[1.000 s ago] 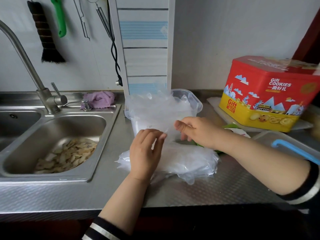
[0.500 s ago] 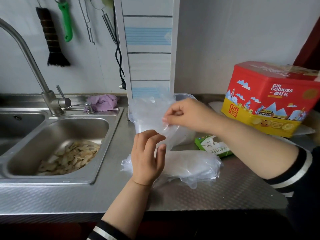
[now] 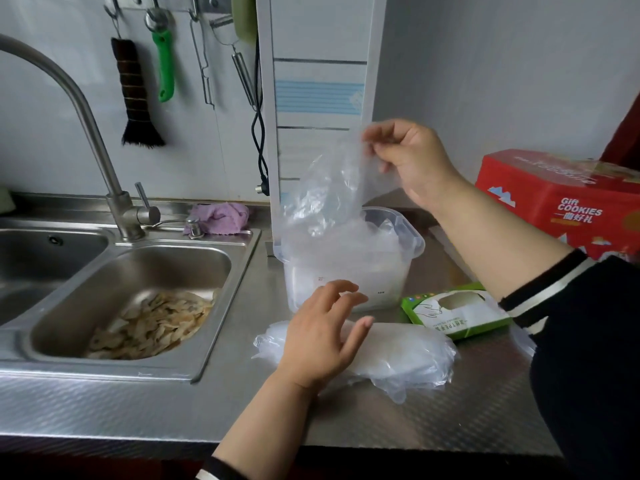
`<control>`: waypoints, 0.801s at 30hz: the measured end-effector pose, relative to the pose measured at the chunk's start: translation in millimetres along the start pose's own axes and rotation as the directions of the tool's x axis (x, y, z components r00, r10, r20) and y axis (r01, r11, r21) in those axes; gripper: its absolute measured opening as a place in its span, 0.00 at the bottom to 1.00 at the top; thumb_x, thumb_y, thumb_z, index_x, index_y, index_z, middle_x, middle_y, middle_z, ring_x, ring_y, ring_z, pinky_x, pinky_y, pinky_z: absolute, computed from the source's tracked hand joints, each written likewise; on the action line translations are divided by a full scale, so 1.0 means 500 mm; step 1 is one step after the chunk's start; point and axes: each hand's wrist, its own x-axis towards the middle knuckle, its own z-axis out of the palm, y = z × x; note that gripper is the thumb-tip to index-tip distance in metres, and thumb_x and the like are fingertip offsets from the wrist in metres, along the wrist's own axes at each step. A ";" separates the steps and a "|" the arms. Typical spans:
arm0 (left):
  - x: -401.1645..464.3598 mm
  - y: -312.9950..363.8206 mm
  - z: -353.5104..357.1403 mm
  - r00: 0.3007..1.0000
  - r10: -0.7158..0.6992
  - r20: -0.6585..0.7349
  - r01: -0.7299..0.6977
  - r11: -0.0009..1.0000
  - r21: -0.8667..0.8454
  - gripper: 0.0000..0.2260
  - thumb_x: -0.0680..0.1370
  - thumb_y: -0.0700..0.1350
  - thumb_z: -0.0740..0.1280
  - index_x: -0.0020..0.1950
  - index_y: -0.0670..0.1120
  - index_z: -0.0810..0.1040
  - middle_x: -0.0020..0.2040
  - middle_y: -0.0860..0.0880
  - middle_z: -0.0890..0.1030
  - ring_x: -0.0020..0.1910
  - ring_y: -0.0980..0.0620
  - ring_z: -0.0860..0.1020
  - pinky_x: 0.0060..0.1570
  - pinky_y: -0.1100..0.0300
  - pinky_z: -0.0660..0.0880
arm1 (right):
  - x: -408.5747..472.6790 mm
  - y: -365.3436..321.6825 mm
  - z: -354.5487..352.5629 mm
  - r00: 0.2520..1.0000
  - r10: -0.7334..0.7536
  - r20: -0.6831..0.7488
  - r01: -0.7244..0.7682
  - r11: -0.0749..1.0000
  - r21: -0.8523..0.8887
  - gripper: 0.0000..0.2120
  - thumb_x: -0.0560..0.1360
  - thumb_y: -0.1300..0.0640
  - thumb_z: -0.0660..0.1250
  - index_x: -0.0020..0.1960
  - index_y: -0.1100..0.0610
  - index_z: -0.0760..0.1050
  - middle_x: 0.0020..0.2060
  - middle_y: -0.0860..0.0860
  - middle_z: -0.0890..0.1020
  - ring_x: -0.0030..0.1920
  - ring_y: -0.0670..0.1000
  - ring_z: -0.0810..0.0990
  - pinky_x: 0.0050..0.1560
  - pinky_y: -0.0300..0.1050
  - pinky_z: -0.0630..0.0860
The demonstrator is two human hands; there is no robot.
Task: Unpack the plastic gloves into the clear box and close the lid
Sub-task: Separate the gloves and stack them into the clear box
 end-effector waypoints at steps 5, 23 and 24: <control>0.000 -0.006 0.007 0.994 -0.045 0.103 0.042 0.999 0.027 0.19 0.79 0.62 0.56 0.59 0.52 0.78 0.58 0.55 0.75 0.56 0.53 0.75 0.51 0.56 0.75 | -0.015 0.107 -0.008 0.952 0.303 0.028 -0.269 0.880 -0.391 0.15 0.77 0.73 0.59 0.61 0.67 0.76 0.46 0.52 0.80 0.35 0.38 0.77 0.30 0.26 0.69; 0.000 -0.021 0.036 0.975 0.007 0.224 -0.016 0.999 0.041 0.13 0.75 0.59 0.63 0.53 0.56 0.82 0.48 0.58 0.81 0.49 0.53 0.74 0.49 0.55 0.73 | -0.046 0.167 -0.040 0.904 0.330 0.271 0.182 0.276 -0.944 0.05 0.76 0.55 0.67 0.49 0.51 0.81 0.71 0.48 0.64 0.70 0.53 0.60 0.65 0.48 0.61; 0.000 -0.024 0.038 0.979 0.013 0.205 -0.021 0.999 0.036 0.12 0.75 0.58 0.64 0.51 0.56 0.83 0.47 0.58 0.81 0.47 0.53 0.74 0.48 0.55 0.74 | -0.047 0.162 -0.041 0.905 0.320 0.280 0.199 0.262 -0.944 0.06 0.76 0.53 0.66 0.49 0.50 0.81 0.71 0.48 0.64 0.70 0.53 0.59 0.66 0.49 0.60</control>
